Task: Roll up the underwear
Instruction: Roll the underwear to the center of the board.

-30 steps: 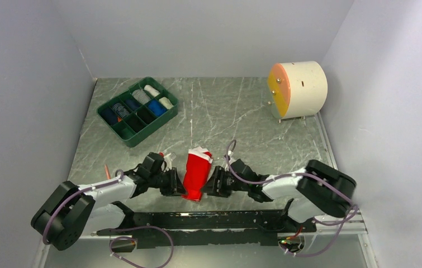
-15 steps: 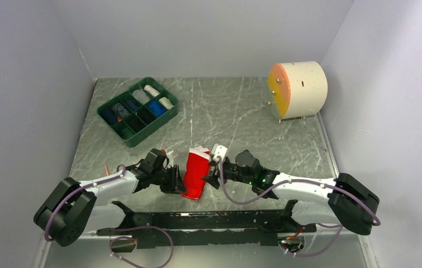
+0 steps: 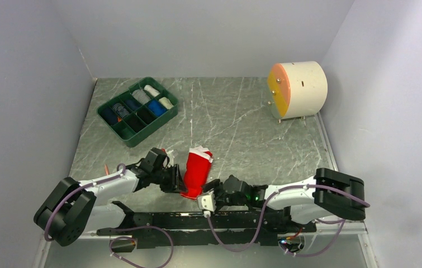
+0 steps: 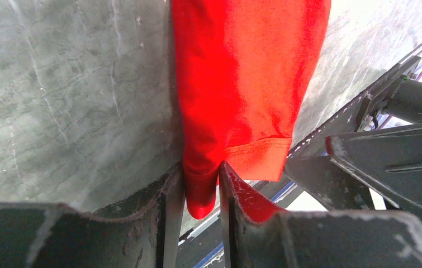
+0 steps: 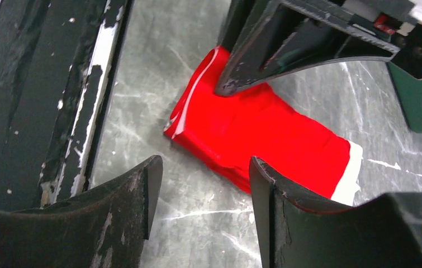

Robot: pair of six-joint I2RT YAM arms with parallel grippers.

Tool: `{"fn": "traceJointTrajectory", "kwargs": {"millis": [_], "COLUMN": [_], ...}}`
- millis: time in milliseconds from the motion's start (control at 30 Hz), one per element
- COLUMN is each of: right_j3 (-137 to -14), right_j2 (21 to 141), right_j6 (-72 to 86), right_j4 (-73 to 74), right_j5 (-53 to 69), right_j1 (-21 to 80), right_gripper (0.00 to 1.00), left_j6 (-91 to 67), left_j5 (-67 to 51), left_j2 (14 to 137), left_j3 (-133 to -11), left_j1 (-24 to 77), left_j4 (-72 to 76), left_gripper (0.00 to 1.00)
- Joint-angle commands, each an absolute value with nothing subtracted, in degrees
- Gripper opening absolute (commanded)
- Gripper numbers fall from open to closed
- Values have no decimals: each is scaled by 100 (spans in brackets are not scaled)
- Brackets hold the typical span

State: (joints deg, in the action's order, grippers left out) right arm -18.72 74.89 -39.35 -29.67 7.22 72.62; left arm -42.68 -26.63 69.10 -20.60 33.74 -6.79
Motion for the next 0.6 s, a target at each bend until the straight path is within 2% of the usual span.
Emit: {"fn": "traceJointTrajectory", "kwargs": {"millis": [0,100,300,400,567], "right_j3": [-1690,-1733,-1791,-1700,-1833], "right_j2": [7604,7844,8137,8358,8483], "right_j6": [-4312,-4603,-4813,-4958,-5054], "right_j4": [-3679,-3626,-3812,-4233,-4236], "right_j5": [508,68,20,-339,-385], "right_j1": [7467,7640,7847,7954,8075], "right_gripper": [61,59,58,51,55], "left_j6": [-3965,-3941,-3938,-3955,-3987], "left_j5": [-1805,-1762,-1734,-1765,-1686], "left_j2": [6933,6825,6835,6874,6820], "left_j3": [-2042,-2096,-2063,-2021,-2020], "left_j1": [3335,3340,3340,3339,3339], "left_j4": [-1266,-1370,-1371,-1292,-1361], "left_gripper": [36,36,34,35,32]}}
